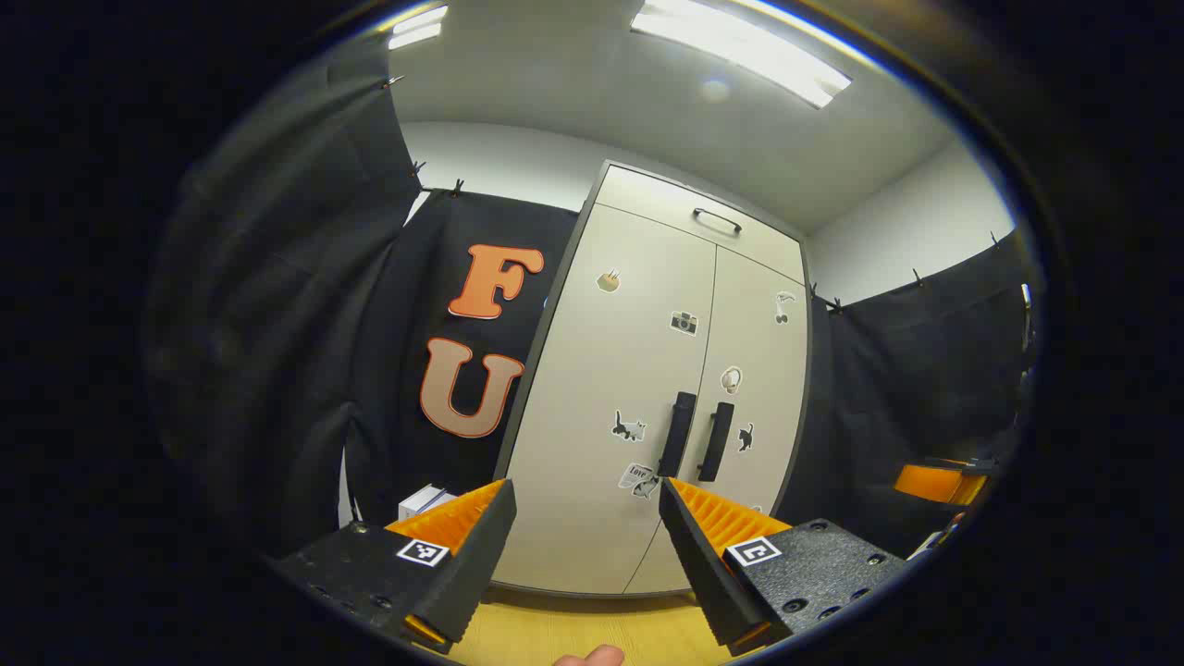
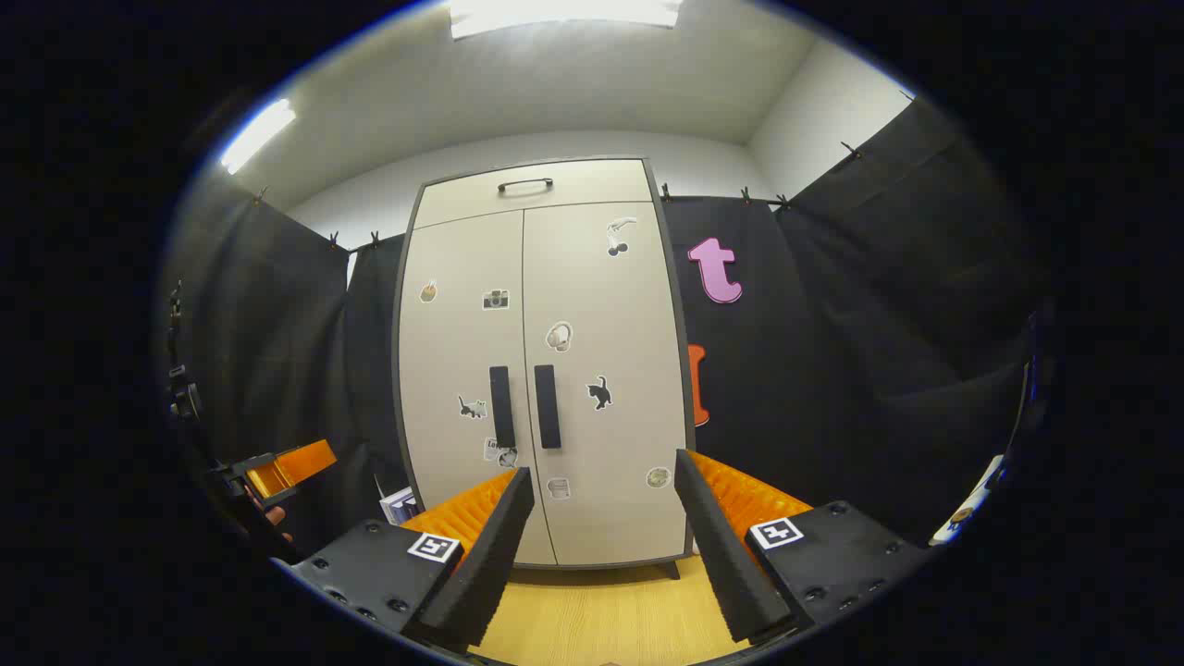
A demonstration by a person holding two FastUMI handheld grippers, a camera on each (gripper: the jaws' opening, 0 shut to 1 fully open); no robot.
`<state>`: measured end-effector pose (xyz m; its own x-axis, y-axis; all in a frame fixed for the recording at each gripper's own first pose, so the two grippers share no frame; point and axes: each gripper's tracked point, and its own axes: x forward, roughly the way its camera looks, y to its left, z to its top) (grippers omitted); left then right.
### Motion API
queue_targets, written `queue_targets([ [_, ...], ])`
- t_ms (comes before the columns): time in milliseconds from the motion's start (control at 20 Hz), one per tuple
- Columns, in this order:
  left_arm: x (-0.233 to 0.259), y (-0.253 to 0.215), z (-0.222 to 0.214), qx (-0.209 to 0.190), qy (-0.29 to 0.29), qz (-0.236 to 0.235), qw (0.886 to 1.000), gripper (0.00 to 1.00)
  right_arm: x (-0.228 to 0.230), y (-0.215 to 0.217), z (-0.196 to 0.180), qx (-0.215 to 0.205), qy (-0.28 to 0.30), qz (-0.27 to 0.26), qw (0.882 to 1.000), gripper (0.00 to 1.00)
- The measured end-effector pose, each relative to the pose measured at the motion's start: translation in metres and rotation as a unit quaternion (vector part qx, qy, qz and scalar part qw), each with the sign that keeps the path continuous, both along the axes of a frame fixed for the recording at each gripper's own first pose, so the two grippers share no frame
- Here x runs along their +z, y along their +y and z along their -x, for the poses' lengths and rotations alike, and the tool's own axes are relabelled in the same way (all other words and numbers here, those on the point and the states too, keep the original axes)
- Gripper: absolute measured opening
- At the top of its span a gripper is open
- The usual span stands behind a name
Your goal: Open the right door of the double-door shoe cabinet with the right hand, and open the left door with the left hand.
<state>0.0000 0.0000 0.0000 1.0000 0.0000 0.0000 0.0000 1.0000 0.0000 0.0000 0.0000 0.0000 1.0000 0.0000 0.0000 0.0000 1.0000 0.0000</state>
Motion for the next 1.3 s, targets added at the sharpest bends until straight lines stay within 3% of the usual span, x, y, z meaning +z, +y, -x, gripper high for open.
queue_targets([
  [300,0.000,-0.002,0.001,-0.005,0.001,-0.001,1.000,0.91,-0.007,-0.007,0.000,-0.009,0.006,-0.008,1.000,0.98],
  [400,-0.001,-0.002,0.002,-0.007,0.005,-0.003,1.000,0.97,-0.009,-0.008,-0.001,-0.011,0.009,-0.011,1.000,0.98],
  [550,-0.003,-0.002,0.002,-0.009,0.007,-0.004,1.000,0.94,-0.005,-0.008,-0.001,-0.011,0.003,-0.008,1.000,0.98],
  [600,-0.003,-0.002,0.002,-0.008,0.006,-0.004,1.000,0.97,-0.002,-0.007,-0.003,-0.010,-0.002,-0.006,1.000,0.98],
  [800,-0.008,-0.004,-0.001,0.002,0.013,-0.011,1.000,0.94,0.003,-0.013,-0.024,-0.011,-0.004,-0.006,1.000,0.98],
  [1000,-0.009,-0.017,-0.019,0.025,0.002,-0.020,1.000,0.94,0.015,-0.019,-0.072,0.021,-0.006,-0.011,1.000,0.98],
  [1300,0.000,-0.017,-0.032,0.086,-0.028,-0.012,0.996,0.94,0.051,0.020,-0.155,0.126,-0.025,0.002,0.992,0.98],
])
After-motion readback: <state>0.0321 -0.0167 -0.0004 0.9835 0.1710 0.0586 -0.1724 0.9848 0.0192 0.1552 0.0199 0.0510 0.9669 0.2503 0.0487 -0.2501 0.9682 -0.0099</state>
